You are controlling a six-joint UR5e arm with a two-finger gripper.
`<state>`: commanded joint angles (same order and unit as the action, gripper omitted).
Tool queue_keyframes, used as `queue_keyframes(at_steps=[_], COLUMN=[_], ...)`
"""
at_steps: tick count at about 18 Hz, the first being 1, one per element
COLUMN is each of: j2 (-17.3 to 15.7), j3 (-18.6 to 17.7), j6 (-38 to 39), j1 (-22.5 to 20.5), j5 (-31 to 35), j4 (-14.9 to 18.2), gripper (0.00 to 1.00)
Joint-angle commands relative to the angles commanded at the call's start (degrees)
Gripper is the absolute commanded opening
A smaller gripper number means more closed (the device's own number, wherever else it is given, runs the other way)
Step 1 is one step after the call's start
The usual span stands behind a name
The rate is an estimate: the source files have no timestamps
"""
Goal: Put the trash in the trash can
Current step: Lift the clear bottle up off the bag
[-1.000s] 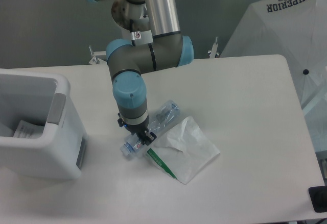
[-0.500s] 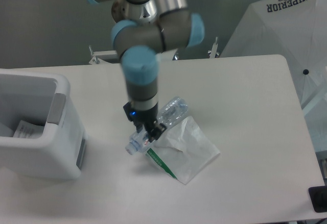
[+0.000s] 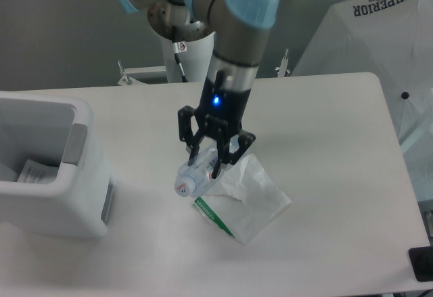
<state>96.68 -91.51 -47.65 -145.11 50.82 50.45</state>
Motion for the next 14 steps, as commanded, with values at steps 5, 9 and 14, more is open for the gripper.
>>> queue_keyframes(at_steps=[5, 9, 14], j2=[-2.6, -4.7, -6.9], j3=[3.4, 3.7, 4.4], j6=[2.8, 6.0, 7.0], j1=[0.8, 1.9, 4.5], j5=[-4.6, -6.9, -10.5], j4=[-0.4, -0.4, -0.7], gripper=[0.53, 0.53, 0.53])
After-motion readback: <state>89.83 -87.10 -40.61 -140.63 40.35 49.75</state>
